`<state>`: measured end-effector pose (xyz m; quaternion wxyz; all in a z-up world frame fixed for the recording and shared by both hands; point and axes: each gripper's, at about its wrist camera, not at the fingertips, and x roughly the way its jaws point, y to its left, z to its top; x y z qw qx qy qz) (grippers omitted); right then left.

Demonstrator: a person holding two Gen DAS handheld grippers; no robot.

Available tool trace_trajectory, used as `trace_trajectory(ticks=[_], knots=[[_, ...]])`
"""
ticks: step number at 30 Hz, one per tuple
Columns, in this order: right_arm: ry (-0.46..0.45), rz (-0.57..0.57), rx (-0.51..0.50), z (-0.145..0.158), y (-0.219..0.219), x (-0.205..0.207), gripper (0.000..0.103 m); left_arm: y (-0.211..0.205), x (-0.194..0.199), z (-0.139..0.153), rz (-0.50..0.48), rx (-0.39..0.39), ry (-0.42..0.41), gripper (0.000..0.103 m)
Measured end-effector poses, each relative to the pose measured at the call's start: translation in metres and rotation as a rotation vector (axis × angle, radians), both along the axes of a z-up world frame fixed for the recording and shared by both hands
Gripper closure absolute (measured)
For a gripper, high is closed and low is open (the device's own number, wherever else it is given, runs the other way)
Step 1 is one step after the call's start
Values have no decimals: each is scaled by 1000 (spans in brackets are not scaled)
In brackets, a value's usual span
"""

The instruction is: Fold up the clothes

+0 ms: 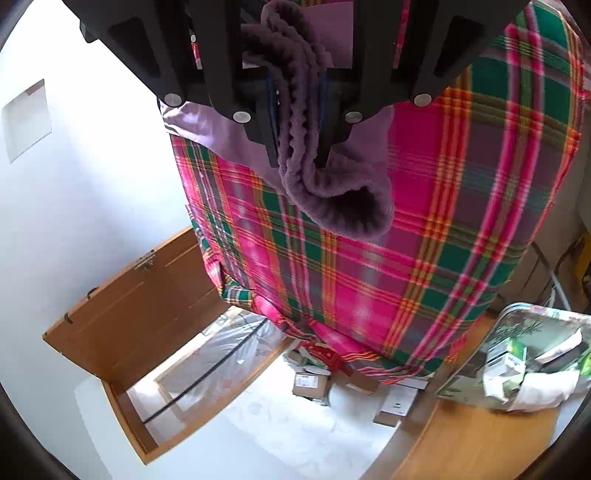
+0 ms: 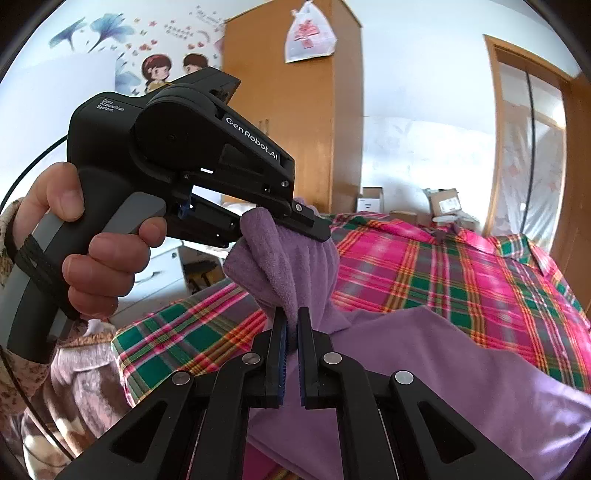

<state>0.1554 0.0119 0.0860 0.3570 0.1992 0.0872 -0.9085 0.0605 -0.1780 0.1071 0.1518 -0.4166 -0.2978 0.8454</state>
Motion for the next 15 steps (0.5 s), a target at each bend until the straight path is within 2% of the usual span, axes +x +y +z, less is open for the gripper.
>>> trace_trajectory(ticks=[15], knots=[[0, -127, -52, 5, 66, 3, 98, 75, -19, 8, -114, -21, -4, 86]])
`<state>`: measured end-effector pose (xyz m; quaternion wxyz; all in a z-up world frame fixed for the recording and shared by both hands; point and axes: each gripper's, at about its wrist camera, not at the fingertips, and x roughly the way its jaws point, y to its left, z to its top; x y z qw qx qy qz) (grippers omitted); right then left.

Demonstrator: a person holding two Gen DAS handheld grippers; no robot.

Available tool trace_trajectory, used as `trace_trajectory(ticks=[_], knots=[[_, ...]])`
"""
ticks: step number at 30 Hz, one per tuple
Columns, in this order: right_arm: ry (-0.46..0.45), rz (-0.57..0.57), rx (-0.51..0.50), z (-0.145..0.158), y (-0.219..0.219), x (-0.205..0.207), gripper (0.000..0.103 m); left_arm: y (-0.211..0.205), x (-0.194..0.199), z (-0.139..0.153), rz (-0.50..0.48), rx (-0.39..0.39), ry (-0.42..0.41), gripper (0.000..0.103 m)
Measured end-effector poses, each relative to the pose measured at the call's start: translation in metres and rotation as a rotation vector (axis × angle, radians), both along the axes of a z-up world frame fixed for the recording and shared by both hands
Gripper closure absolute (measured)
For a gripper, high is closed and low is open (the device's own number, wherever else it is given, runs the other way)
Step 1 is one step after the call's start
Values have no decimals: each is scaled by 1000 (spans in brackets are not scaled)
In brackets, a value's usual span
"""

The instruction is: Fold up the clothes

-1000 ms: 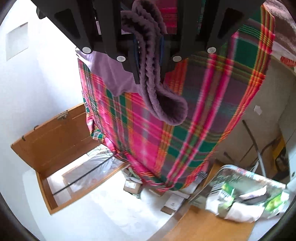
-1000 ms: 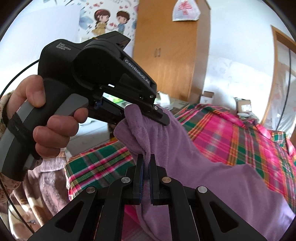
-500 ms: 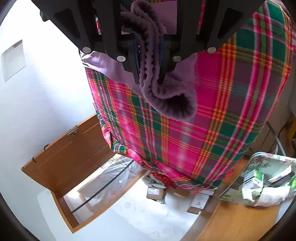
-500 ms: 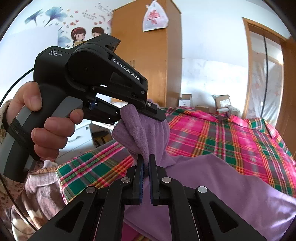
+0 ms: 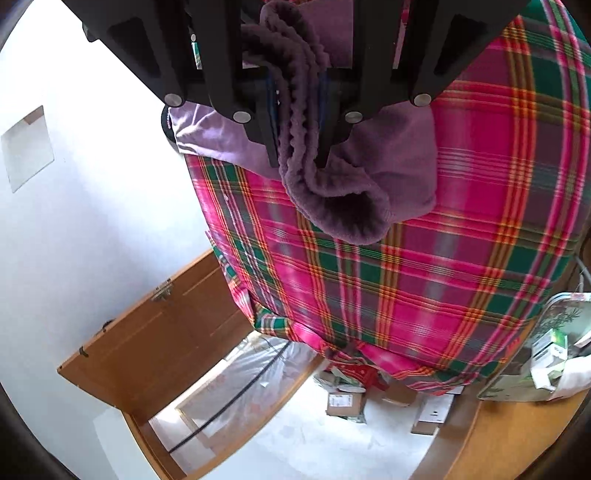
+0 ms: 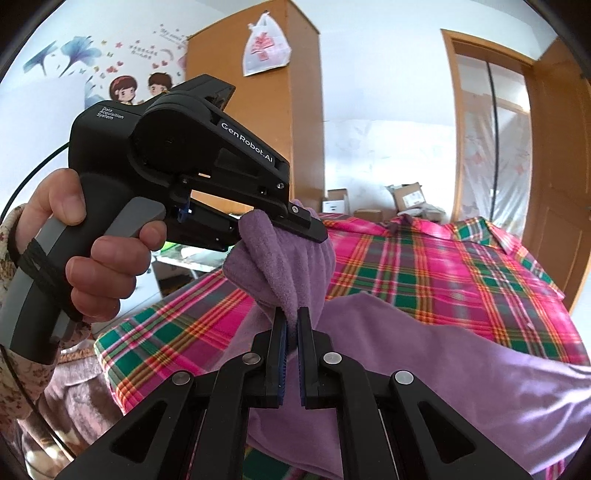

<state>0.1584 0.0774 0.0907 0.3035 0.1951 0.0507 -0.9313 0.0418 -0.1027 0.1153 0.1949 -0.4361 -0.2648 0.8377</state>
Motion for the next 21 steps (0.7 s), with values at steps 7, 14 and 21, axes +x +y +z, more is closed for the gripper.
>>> trace_trajectory(ticks=[7, 14, 21], knots=[[-3, -58, -20, 1, 26, 1, 98, 33, -11, 3, -52, -12, -6, 86], [-20, -111, -26, -3, 51, 6, 98, 65, -19, -5, -106, -19, -30, 86], [-54, -165, -22, -12, 74, 10, 98, 97, -29, -18, -163, -31, -69, 86]])
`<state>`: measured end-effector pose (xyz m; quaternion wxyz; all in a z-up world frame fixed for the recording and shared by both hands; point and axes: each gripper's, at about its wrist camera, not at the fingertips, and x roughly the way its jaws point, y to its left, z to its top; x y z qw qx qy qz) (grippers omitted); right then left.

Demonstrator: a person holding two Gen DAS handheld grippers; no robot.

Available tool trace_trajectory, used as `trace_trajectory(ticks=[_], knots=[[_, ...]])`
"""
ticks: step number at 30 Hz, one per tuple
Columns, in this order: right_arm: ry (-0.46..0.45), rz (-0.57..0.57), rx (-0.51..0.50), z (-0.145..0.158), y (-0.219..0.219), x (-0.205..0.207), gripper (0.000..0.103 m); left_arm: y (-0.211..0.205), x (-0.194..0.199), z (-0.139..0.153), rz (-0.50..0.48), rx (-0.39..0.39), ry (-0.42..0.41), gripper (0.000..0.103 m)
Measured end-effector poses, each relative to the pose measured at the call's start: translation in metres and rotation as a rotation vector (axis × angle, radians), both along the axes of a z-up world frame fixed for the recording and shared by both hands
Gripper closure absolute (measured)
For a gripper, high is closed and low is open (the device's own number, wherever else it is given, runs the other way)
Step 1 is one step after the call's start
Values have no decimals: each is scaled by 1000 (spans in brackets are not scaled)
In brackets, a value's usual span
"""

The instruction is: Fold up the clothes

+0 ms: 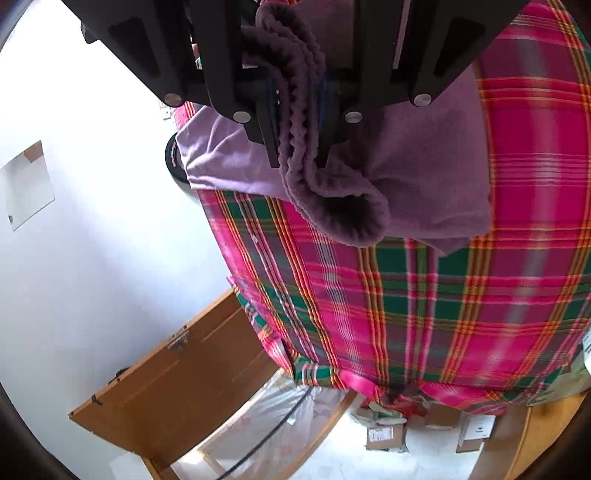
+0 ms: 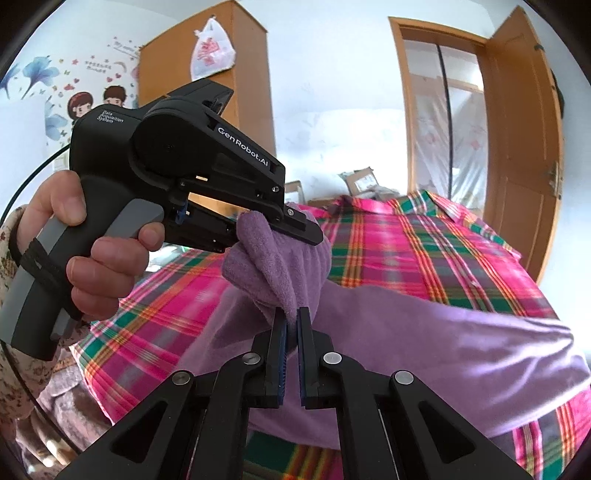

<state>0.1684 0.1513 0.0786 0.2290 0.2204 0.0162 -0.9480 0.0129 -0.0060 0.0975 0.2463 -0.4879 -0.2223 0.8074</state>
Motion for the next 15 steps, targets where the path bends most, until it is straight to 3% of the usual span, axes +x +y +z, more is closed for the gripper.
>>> trace_trajectory(ticks=[15], knots=[[-98, -63, 24, -34, 29, -8, 98, 37, -16, -43, -64, 26, -93, 83]])
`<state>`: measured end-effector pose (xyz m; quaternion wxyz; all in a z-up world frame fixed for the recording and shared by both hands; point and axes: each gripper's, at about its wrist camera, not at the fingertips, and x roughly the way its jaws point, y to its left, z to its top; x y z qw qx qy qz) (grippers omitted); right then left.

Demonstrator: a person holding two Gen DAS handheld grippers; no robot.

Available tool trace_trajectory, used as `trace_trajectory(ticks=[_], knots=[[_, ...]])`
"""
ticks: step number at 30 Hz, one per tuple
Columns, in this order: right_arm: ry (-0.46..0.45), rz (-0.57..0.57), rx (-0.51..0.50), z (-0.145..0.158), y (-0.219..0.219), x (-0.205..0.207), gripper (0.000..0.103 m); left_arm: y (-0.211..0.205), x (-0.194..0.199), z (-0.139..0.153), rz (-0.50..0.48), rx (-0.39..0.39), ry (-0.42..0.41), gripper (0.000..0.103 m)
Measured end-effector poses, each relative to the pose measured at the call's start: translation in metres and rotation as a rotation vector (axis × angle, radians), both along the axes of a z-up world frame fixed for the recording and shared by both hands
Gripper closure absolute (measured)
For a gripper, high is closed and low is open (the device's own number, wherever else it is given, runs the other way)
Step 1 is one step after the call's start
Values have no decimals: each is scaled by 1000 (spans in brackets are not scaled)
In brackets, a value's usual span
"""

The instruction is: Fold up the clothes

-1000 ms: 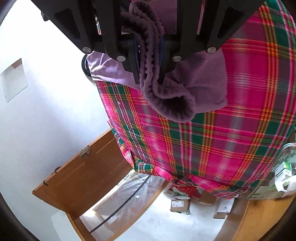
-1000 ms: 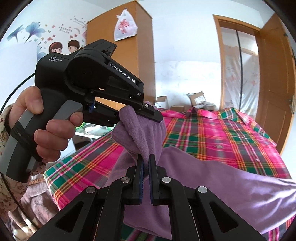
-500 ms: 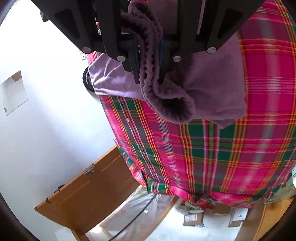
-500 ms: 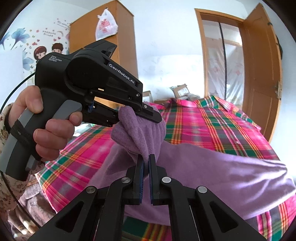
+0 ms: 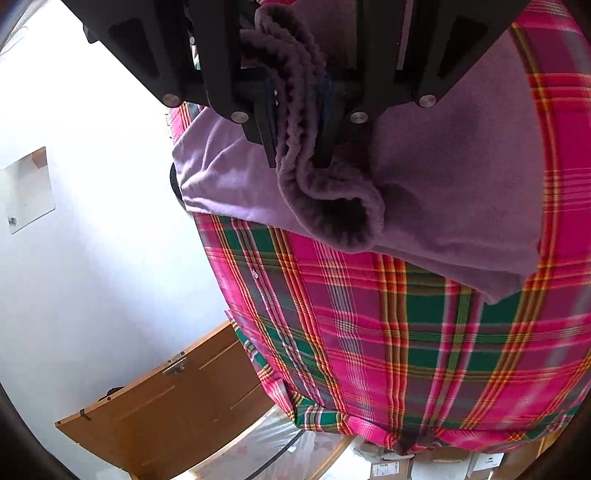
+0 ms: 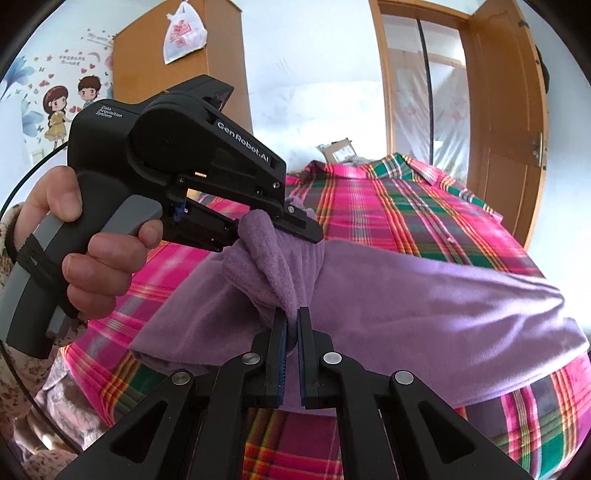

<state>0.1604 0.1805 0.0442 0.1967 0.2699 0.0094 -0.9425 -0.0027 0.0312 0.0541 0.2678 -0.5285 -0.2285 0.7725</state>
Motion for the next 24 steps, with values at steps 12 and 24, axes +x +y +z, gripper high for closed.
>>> trace_trajectory(ticks=[12, 24], knots=[[-60, -20, -29, -13, 12, -7, 98, -13, 8, 3, 19, 62, 22, 78], [-108, -45, -87, -23, 22, -10, 95, -80, 40, -11, 169, 127, 38, 76]])
